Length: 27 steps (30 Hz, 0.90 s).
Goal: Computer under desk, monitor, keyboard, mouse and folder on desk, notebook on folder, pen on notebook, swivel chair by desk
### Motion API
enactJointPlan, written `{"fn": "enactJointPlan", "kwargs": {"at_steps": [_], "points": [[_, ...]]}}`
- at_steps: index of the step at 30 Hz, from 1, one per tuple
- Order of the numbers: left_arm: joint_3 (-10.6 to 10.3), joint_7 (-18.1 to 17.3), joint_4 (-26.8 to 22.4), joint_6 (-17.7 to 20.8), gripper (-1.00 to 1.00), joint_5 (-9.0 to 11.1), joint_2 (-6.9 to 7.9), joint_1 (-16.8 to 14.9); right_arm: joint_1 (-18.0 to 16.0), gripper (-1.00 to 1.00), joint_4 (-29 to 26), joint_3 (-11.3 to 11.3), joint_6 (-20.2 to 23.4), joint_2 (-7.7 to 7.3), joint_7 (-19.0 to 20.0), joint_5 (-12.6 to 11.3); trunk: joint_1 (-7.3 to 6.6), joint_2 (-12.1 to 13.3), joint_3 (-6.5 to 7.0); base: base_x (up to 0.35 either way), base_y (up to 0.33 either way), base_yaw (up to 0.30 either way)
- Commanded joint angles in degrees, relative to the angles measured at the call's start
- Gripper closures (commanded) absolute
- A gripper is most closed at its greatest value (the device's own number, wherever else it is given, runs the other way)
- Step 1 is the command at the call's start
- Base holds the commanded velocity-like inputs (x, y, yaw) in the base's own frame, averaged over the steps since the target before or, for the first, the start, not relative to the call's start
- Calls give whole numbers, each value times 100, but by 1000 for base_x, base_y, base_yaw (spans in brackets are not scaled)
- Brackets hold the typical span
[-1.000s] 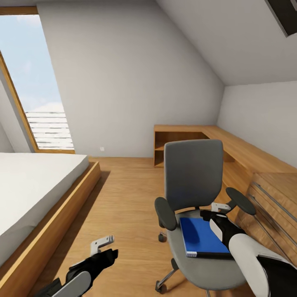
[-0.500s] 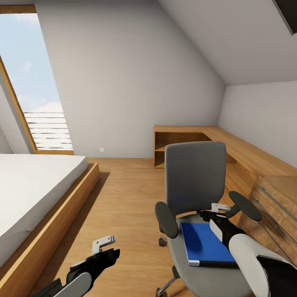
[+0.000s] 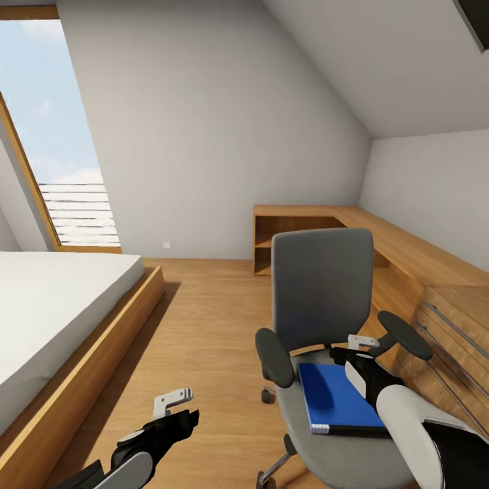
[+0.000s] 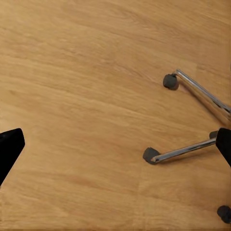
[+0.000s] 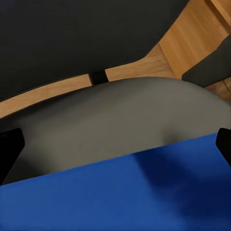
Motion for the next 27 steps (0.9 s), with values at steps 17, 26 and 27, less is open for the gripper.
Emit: {"fn": "enactJointPlan", "kwargs": {"at_steps": [17, 26, 27], "points": [[-171, 49, 8, -46, -100, -13, -5, -8, -2, -100, -18, -19, 526, 3, -8, 15, -1, -3, -6, 41, 0, 0], [-174, 51, 6, -48, -100, -13, -20, -8, -2, -100, -24, -20, 594, 3, -8, 18, 153, -284, -131, 0, 0, 0], [-174, 51, 6, -48, -100, -13, -20, -8, -2, -100, -25, -20, 594, 3, -8, 18, 153, -284, -131, 0, 0, 0]]}}
